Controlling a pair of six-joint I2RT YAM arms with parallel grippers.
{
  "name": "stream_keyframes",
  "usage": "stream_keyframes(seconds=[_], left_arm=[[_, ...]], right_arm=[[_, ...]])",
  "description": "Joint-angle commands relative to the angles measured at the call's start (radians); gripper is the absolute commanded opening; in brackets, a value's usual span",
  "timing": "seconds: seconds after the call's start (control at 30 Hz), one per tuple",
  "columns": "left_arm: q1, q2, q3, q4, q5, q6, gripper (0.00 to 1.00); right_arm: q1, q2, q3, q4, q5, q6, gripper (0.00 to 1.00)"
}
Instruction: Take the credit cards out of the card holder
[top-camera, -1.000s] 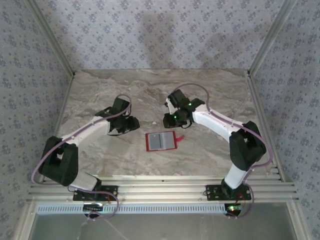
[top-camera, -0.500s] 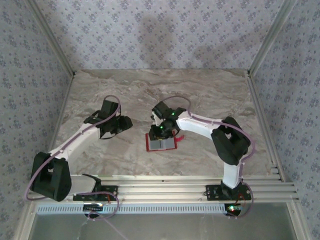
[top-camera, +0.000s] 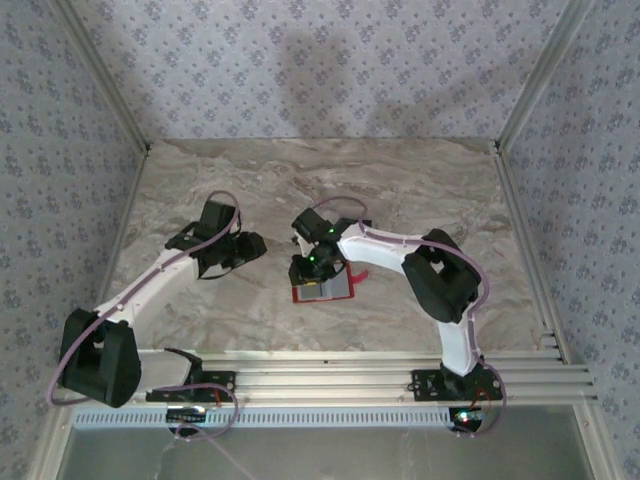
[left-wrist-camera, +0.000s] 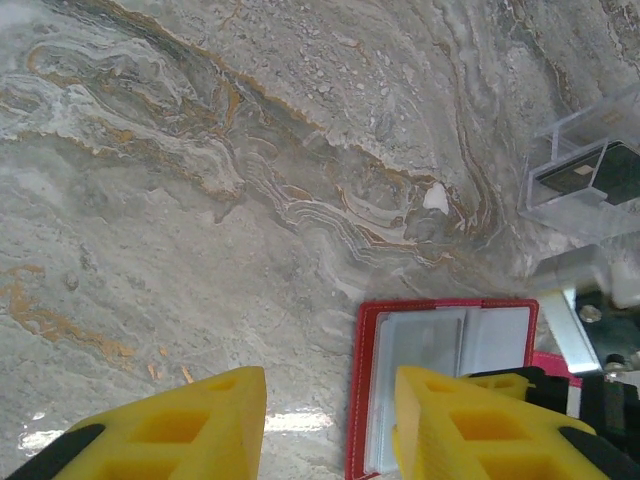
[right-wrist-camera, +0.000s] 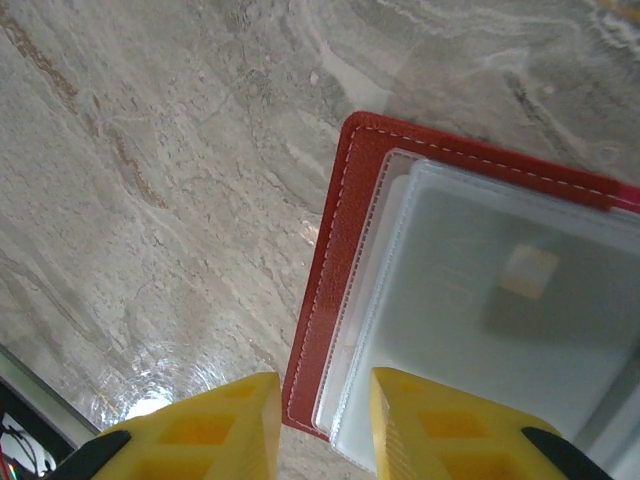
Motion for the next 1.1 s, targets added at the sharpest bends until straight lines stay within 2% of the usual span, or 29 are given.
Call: stream_keyframes(seconds=[0.0,0.4,1.07], left_arm=[[0.007,-0.003,-0.004,0.018,0.028,0.023,0.4],[0.007,0.022,-0.006,0.03,0.079,0.011,0.4],[-0.002,0.055,0.023,0.027,0.091,0.014,0.4]], right_arm=[[0.013,0.027,0.034,-0.033,0.024,0.014,0.31],[0.014,0.033,0.027,-0.125,0.131,-0.02,0.31],[0.049,0.032,0.14,-0.373,0.458,-0.055,0.35]])
